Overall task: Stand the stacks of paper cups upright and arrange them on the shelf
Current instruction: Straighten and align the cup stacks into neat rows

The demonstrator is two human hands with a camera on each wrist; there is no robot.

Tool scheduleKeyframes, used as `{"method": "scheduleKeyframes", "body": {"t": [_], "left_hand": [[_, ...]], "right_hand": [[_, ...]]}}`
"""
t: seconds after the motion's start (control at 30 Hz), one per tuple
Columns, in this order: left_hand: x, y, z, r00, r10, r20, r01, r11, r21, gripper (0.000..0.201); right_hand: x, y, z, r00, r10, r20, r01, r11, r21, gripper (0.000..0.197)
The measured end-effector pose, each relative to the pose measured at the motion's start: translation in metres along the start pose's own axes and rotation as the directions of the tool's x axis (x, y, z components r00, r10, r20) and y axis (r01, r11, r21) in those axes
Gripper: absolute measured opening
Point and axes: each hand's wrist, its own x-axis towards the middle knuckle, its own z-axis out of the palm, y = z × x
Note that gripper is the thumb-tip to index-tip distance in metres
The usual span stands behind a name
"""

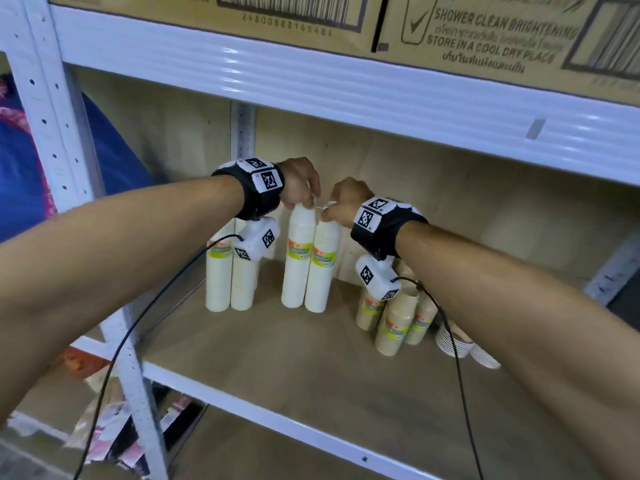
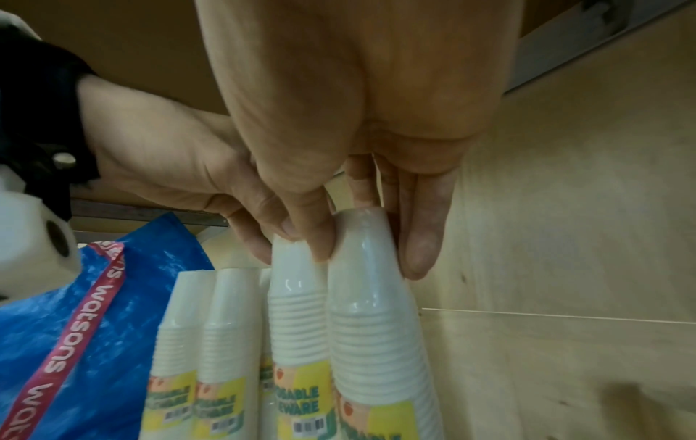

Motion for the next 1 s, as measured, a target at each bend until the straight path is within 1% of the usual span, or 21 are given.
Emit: {"method": "scheduleKeyframes", "body": {"t": [0.1, 0.23, 0.33, 0.5, 0.6, 0.7, 0.83, 0.9, 1.0], "left_hand": [[0.017, 0.008, 0.010, 0.998, 0.056, -0.026, -0.055, 0.998, 0.037, 0.029], [0.041, 0.011, 0.024, 0.991, 0.105, -0.081, -0.099, 0.993, 0.069, 0.031], [0.060, 0.010, 0.033, 0.988, 0.116, -0.100, -0.109, 0.991, 0.074, 0.031], [0.084, 0.007, 0.040, 0.986, 0.137, -0.098, -0.131, 0.989, 0.068, 0.034], [0.095, 0.004, 0.043, 0.987, 0.121, -0.105, -0.117, 0.992, 0.045, 0.033], [0.104, 0.003, 0.047, 0.990, 0.104, -0.100, -0.101, 0.994, 0.034, 0.031], [0.110, 0.002, 0.050, 0.989, 0.109, -0.099, -0.105, 0.993, 0.044, 0.031], [0.113, 0.002, 0.050, 0.991, 0.096, -0.096, -0.095, 0.995, 0.015, 0.032], [0.115, 0.003, 0.049, 0.992, 0.078, -0.096, -0.081, 0.997, -0.021, 0.035]], "right_hand": [[0.007, 0.016, -0.002, 0.999, 0.038, -0.002, -0.038, 0.999, 0.004, 0.043], [0.018, 0.035, -0.003, 0.997, 0.080, -0.009, -0.080, 0.997, 0.011, 0.044], [0.029, 0.048, 0.001, 0.994, 0.109, -0.025, -0.108, 0.993, 0.041, 0.043], [0.044, 0.064, 0.004, 0.991, 0.126, -0.041, -0.125, 0.992, 0.029, 0.041], [0.054, 0.070, 0.005, 0.988, 0.143, -0.062, -0.141, 0.989, 0.034, 0.040], [0.064, 0.074, 0.007, 0.985, 0.159, -0.061, -0.157, 0.987, 0.041, 0.039], [0.076, 0.078, 0.012, 0.983, 0.173, -0.055, -0.170, 0.984, 0.058, 0.040], [0.082, 0.080, 0.013, 0.983, 0.175, -0.059, -0.172, 0.983, 0.058, 0.040], [0.087, 0.082, 0.012, 0.985, 0.168, -0.047, -0.167, 0.985, 0.036, 0.046]]}}
